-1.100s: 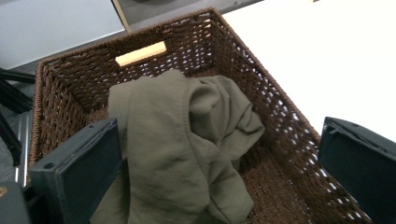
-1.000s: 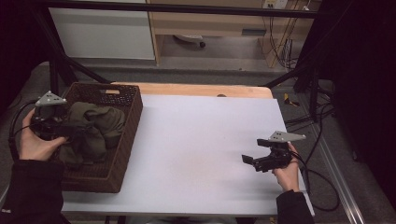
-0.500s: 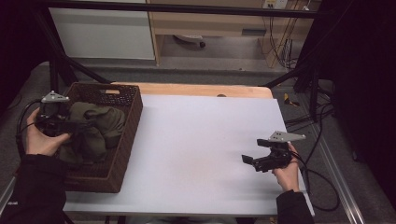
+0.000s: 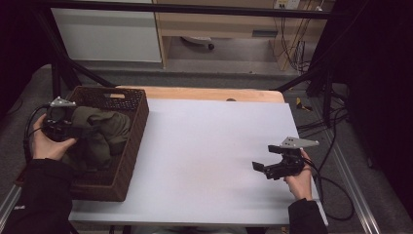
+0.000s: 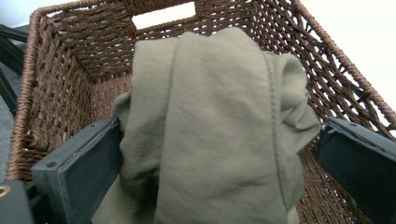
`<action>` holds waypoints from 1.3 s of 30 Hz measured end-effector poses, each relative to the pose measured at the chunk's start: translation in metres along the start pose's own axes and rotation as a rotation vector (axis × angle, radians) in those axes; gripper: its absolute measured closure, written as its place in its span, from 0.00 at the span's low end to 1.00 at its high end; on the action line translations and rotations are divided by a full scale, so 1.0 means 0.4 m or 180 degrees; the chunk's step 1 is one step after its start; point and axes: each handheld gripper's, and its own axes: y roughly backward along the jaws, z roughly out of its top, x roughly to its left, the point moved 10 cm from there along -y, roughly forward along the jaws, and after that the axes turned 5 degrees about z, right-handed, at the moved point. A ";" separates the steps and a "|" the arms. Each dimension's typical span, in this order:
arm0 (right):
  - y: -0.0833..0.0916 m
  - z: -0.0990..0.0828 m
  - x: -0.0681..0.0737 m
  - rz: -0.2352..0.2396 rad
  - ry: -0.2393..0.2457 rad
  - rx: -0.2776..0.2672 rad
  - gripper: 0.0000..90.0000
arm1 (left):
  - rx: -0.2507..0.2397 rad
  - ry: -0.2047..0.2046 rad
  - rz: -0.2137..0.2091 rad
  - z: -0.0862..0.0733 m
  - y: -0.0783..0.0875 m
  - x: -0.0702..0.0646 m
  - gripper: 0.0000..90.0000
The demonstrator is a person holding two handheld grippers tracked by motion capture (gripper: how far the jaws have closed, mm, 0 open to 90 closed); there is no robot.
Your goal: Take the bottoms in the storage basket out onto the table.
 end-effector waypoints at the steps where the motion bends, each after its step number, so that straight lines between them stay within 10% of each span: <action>1: -0.001 0.000 0.000 -0.0001 -0.0004 0.0000 0.01 | 0.0013 0.0016 0.0001 -0.002 -0.004 0.001 0.01; 21: -0.002 0.000 0.001 0.0006 -0.0011 -0.0003 0.01 | 0.0070 0.0071 0.0096 -0.016 -0.059 0.015 0.07; 39: -0.003 -0.001 0.002 0.0009 -0.0012 0.0004 0.01 | 0.0025 0.0112 0.0093 -0.032 -0.064 0.030 0.41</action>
